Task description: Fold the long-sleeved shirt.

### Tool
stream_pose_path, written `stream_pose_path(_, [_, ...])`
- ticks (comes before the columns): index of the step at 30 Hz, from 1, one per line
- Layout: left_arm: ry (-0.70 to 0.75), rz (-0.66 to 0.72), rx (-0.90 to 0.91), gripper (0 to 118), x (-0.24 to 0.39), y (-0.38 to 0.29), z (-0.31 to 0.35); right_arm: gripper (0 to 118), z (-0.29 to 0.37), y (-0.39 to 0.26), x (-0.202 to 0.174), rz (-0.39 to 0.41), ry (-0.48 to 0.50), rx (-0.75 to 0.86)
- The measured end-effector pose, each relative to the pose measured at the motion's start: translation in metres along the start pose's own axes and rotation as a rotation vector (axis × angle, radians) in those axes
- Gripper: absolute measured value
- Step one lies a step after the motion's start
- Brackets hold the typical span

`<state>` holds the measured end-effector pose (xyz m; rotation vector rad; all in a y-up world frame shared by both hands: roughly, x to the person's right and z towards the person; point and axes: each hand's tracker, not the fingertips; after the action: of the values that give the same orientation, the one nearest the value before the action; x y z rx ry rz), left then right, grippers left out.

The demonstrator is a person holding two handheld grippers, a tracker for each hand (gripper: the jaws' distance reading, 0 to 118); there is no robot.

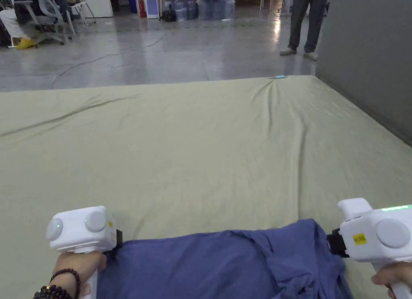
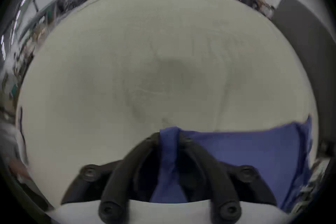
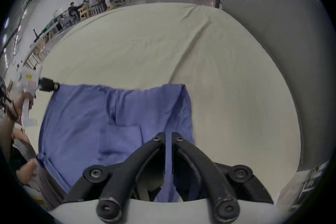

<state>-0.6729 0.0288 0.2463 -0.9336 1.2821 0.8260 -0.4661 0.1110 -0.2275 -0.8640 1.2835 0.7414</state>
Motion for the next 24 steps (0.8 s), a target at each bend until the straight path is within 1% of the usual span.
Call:
stream_pose_path(1, [-0.033,-0.062,0.001,0,0.003,-0.001,0.005,4,-0.009,0.012,0.001,-0.04,0.018,-0.019])
stream_pose_path(2, [-0.047,-0.067,-0.009,0,0.005,-0.002,0.011,4,-0.018,0.024,0.003,-0.054,0.031,-0.033])
stream_pose_path(3, [-0.062,-0.044,-0.016,0,0.005,-0.003,0.017,5,-0.027,0.033,0.006,-0.063,0.031,-0.036])
stream_pose_path(4, [-0.12,-0.016,-0.02,0,0.002,-0.007,0.026,19,-0.039,0.044,0.009,-0.076,0.038,-0.048])
stream_pose_path(5, [-0.138,-0.01,0.012,0,0.003,-0.01,0.036,52,-0.049,0.055,0.01,-0.083,0.047,-0.064])
stream_pose_path(6, [-0.128,-0.024,0.042,0,0.003,-0.012,0.044,75,-0.059,0.063,0.011,-0.092,0.047,-0.079])
stream_pose_path(7, [-0.119,-0.047,0.067,0,0.004,-0.014,0.053,82,-0.07,0.071,0.012,-0.083,0.035,-0.1])
stream_pose_path(8, [-0.123,-0.051,0.08,0,0.0,-0.014,0.06,80,-0.081,0.079,0.012,-0.07,-0.005,-0.119])
stream_pose_path(11, [-0.151,-0.045,0.098,0,-0.006,-0.017,0.078,80,-0.109,0.09,0.009,-0.008,-0.119,-0.183])
stream_pose_path(12, [-0.151,-0.048,0.101,0,-0.007,-0.017,0.083,77,-0.115,0.091,0.009,0.002,-0.12,-0.2])
stream_pose_path(13, [-0.149,-0.051,0.109,0,-0.009,-0.018,0.087,66,-0.123,0.09,0.01,-0.01,-0.107,-0.215])
stream_pose_path(14, [-0.148,-0.054,0.114,0,-0.01,-0.019,0.09,42,-0.127,0.089,0.01,-0.027,-0.091,-0.226])
stream_pose_path(15, [-0.149,-0.057,0.117,0,-0.011,-0.019,0.091,29,-0.125,0.084,0.011,-0.06,-0.043,-0.23])
stream_pose_path(16, [-0.15,-0.059,0.119,0,-0.012,-0.018,0.09,24,-0.123,0.08,0.008,-0.106,0.032,-0.208])
stream_pose_path(17, [-0.151,-0.058,0.121,0,-0.012,-0.018,0.089,3,-0.121,0.08,0.004,-0.083,-0.019,-0.2])
stream_pose_path(18, [-0.157,-0.06,0.122,0,-0.012,-0.018,0.088,2,-0.119,0.08,0.001,-0.061,-0.023,-0.196])
stream_pose_path(19, [-0.175,-0.071,0.138,0,-0.012,-0.02,0.087,2,-0.117,0.08,0.002,-0.041,0.006,-0.189])
stream_pose_path(21, [-0.178,-0.083,0.144,0,-0.01,-0.022,0.089,2,-0.106,0.081,-0.003,-0.039,-0.03,-0.179])
stream_pose_path(22, [-0.175,-0.076,0.146,0,-0.011,-0.023,0.092,2,-0.094,0.082,-0.003,-0.028,-0.024,-0.142])
stream_pose_path(24, [-0.196,-0.05,0.15,0,-0.015,-0.026,0.104,2,-0.07,0.082,0.0,-0.041,0.005,-0.087])
